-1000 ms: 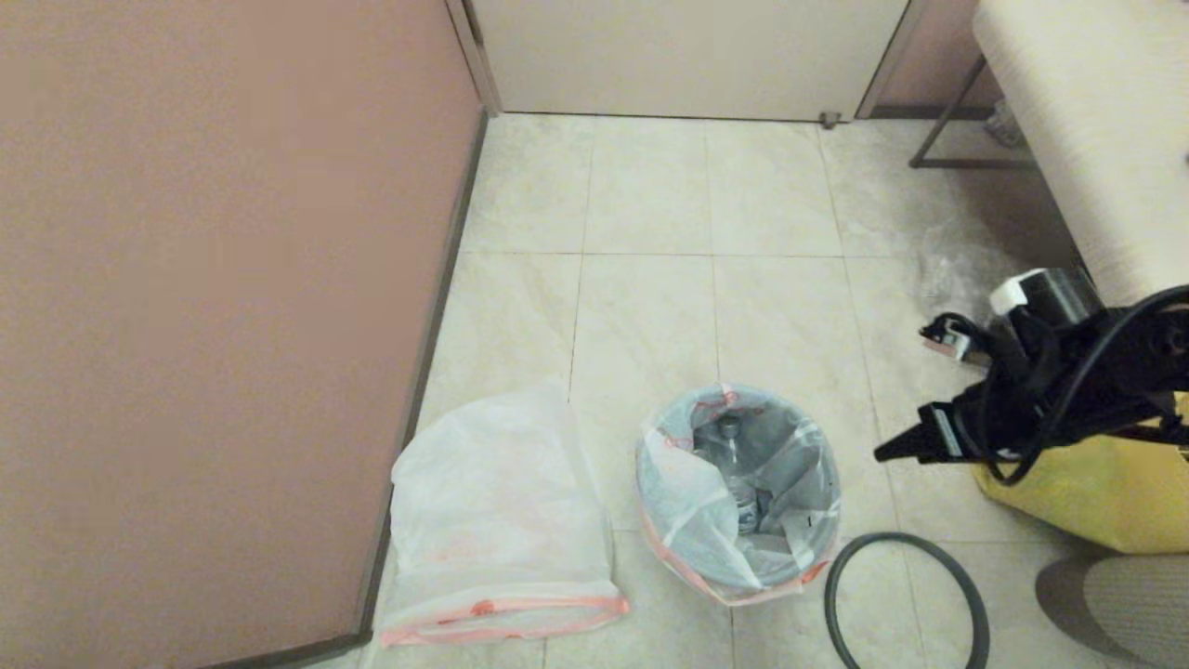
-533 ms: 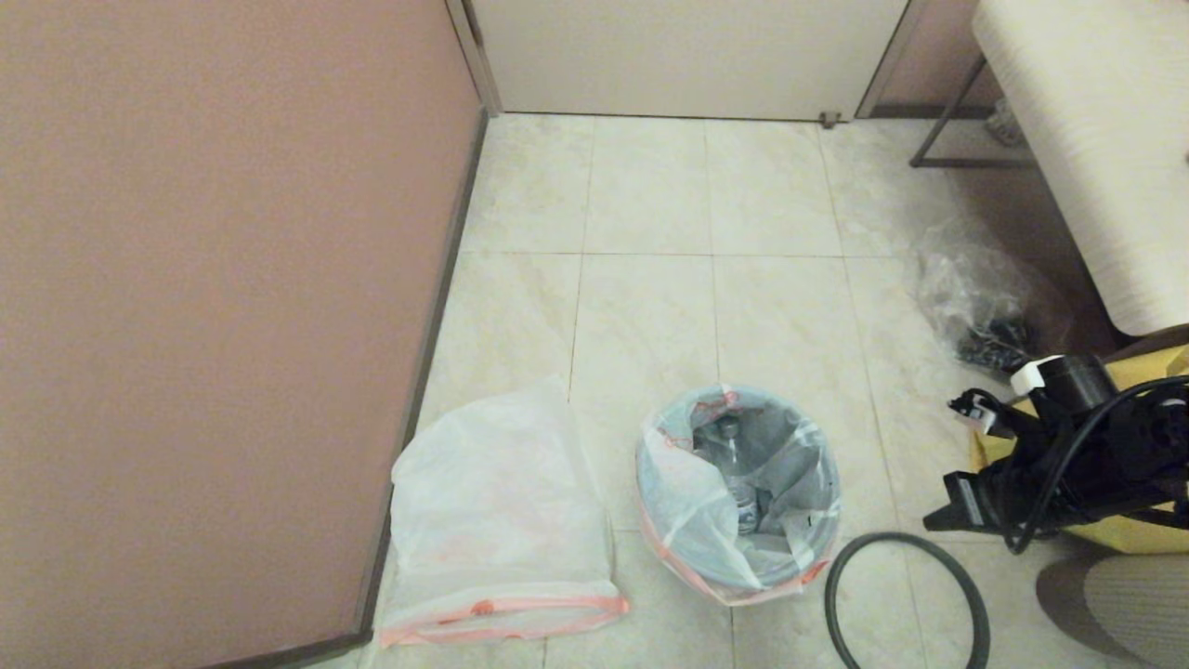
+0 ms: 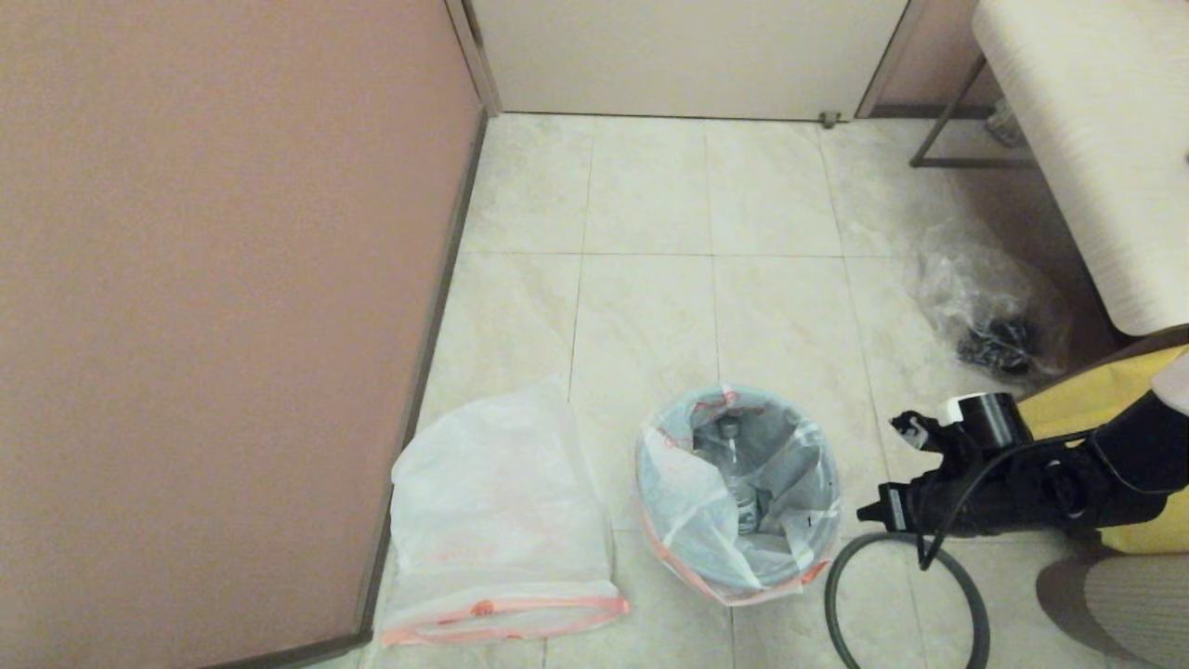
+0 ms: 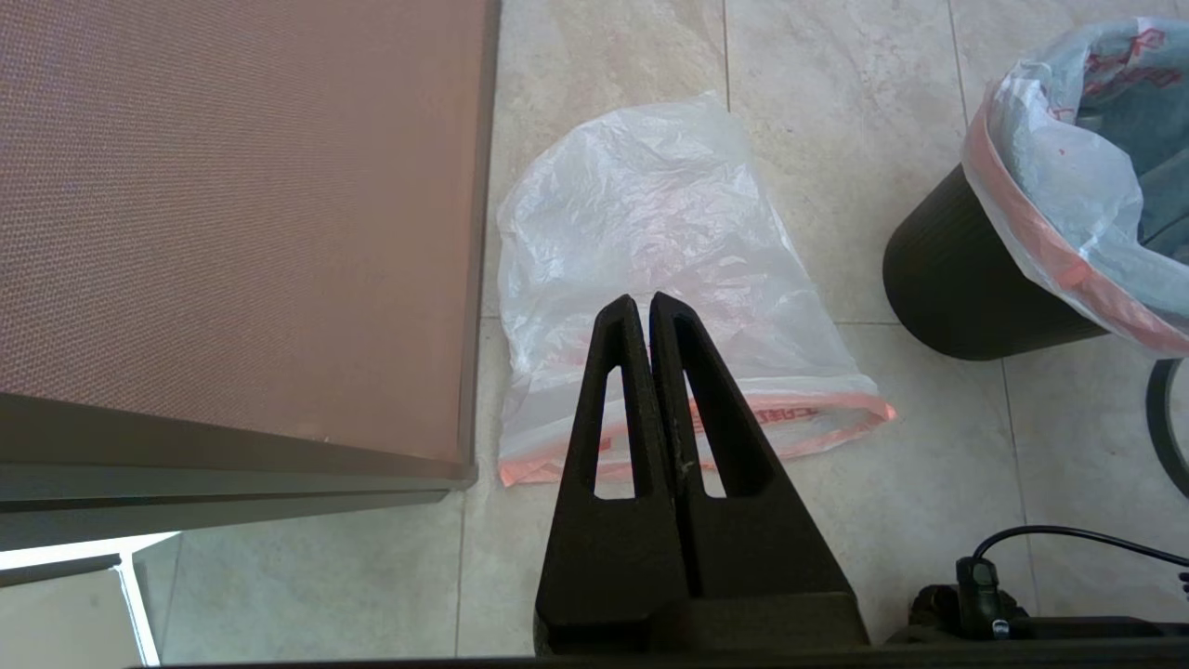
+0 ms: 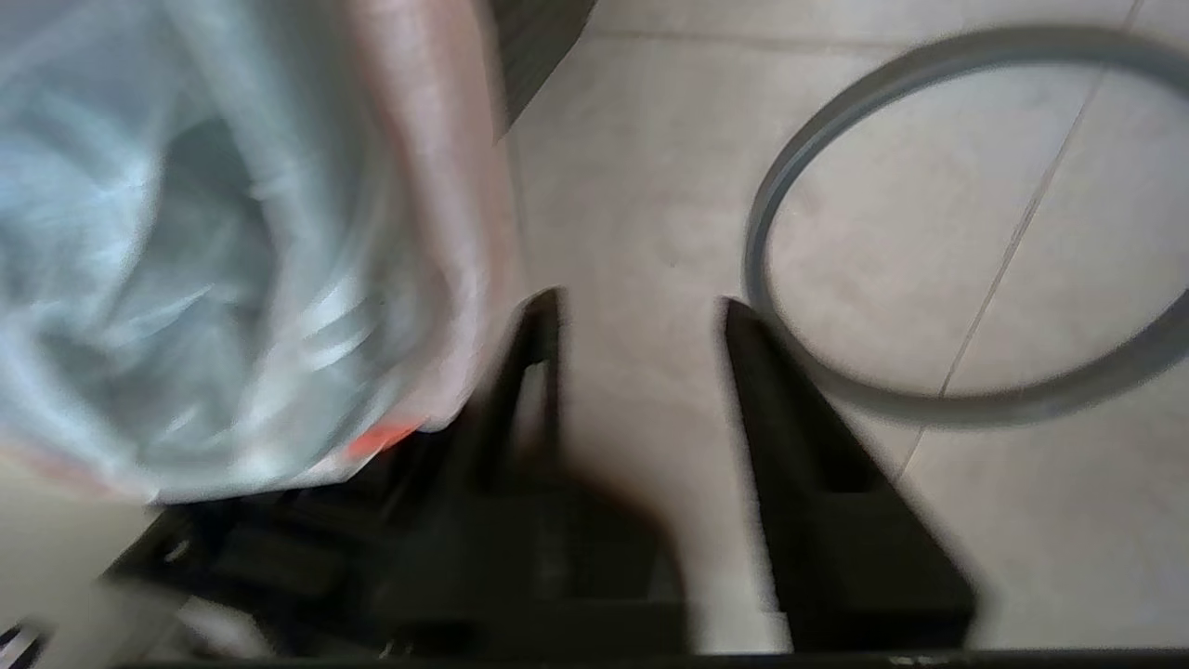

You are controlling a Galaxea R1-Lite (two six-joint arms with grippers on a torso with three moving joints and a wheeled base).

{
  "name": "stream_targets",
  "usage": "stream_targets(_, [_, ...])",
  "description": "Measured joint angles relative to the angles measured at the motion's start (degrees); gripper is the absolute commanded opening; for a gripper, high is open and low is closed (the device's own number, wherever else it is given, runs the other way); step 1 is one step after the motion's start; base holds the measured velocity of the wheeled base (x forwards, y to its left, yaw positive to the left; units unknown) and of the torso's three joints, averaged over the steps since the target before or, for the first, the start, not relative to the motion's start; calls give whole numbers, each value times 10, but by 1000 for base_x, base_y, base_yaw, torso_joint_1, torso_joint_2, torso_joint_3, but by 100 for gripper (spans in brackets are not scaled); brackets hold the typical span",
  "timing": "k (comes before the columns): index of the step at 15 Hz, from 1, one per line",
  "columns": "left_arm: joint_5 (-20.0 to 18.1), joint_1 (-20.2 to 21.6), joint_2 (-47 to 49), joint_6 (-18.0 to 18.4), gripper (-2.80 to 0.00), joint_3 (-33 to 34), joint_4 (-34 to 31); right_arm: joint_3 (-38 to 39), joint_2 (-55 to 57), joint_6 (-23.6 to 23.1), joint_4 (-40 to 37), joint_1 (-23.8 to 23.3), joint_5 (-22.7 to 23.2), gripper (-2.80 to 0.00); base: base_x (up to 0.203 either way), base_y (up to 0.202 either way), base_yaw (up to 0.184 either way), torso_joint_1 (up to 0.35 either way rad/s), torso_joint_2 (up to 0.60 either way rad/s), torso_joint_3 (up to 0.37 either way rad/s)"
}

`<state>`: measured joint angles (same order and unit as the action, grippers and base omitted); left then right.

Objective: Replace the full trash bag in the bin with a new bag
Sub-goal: Place the trash bag on the floor

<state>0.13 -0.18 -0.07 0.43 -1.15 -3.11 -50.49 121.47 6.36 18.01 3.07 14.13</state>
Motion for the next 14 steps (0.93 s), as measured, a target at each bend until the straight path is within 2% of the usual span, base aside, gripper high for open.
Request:
stream_targets(3, [0, 0, 0, 0, -280, 0, 0, 20, 20, 0, 59, 18, -2, 0, 0, 0, 0, 0, 0, 0])
stream_targets(10, [0, 0, 0, 0, -280, 0, 0, 50, 14, 0, 79, 26, -1, 0, 0, 0, 0, 0, 0, 0])
stream_targets(14, [0, 0, 0, 0, -280, 0, 0, 98, 19, -2, 173, 26, 0, 0, 0, 0, 0, 0, 0, 0])
